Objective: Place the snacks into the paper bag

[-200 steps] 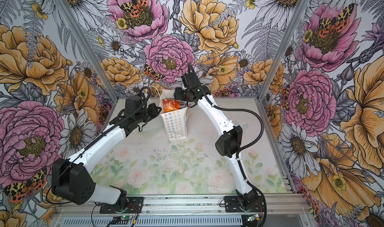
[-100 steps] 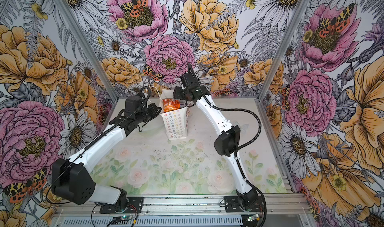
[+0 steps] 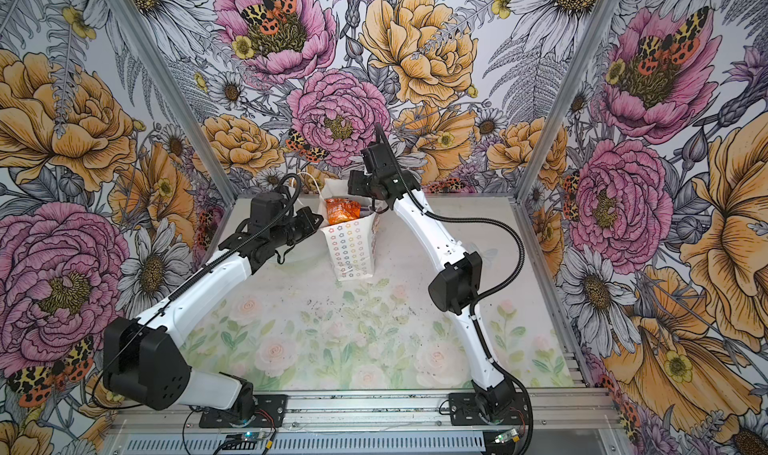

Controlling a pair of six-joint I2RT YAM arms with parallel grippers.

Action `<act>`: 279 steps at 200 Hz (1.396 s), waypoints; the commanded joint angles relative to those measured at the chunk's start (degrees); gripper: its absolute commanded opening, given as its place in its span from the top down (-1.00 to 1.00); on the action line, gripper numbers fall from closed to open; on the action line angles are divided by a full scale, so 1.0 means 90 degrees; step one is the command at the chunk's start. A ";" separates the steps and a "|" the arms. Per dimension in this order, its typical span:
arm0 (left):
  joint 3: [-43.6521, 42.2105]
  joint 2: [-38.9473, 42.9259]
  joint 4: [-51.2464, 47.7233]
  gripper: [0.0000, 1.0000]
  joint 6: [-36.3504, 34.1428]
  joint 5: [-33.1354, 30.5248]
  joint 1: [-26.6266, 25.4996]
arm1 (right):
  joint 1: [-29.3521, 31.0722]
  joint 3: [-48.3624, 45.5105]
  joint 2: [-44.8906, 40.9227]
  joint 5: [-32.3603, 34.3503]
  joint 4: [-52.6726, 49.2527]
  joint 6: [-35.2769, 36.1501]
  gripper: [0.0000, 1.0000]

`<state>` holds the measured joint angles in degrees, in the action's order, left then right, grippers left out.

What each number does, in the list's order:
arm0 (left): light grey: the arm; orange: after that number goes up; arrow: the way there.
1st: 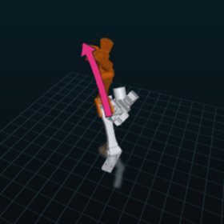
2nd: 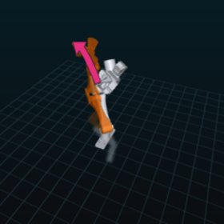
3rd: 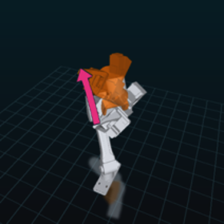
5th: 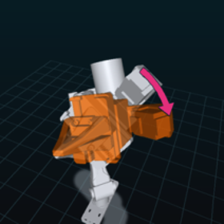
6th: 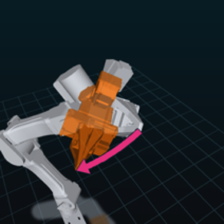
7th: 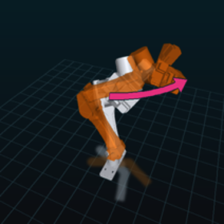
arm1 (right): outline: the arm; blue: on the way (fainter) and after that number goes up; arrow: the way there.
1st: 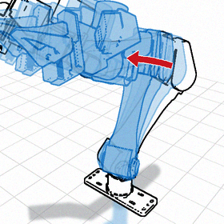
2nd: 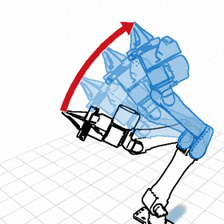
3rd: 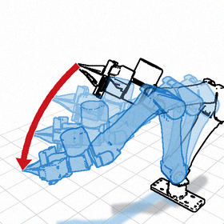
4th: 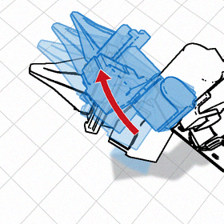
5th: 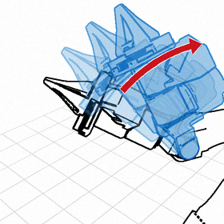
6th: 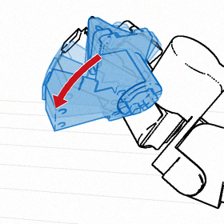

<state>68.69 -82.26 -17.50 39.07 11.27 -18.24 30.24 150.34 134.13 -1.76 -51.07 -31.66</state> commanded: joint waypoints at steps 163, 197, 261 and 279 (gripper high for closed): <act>-0.0065 0.0035 -0.0067 1.00 -0.0044 0.0075 0.0056 | 0.0143 -0.1209 -0.1126 -0.0706 0.0108 -0.0544 -0.29; -0.0072 0.0038 -0.0068 1.00 -0.0054 0.0086 0.0055 | 0.0204 -0.1209 -0.1188 -0.0555 0.0110 -0.0578 -0.29; -0.0057 0.0010 -0.0058 1.00 -0.0064 0.0096 0.0071 | 0.0359 -0.1406 -0.1688 0.0206 0.0104 -0.0367 -0.29; -0.0055 -0.0001 -0.0058 1.00 -0.0054 0.0115 0.0056 | 0.0399 -0.1441 -0.1772 0.0165 0.0104 -0.0406 -0.29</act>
<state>68.66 -82.26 -17.47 39.05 11.27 -18.06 32.82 137.67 122.43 -2.13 -50.52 -35.55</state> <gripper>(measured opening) 0.040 0.646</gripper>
